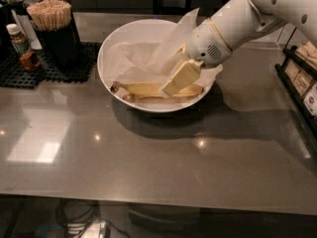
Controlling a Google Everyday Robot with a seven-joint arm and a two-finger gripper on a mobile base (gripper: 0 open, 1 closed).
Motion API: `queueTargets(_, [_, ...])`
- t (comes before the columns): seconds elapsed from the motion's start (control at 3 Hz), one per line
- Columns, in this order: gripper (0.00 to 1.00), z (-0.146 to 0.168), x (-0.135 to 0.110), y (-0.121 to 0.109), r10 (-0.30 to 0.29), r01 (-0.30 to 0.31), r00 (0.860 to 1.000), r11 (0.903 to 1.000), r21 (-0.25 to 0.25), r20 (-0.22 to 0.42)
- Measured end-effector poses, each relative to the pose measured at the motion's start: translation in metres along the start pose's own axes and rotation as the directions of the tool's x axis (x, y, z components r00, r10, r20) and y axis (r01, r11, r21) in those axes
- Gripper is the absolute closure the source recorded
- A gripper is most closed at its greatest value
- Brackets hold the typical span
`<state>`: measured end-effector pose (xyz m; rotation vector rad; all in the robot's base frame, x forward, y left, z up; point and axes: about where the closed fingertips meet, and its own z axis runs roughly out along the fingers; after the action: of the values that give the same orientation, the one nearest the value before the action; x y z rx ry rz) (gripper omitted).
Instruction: Pick banana from white bowl
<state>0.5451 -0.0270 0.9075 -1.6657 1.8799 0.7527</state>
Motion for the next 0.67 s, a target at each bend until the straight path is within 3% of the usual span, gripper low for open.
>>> queueTargets(0.67, [0.41, 0.0126, 0.0075, 0.0087, -0.036, 0.017, 0.989, 0.9908, -0.134, -0.145])
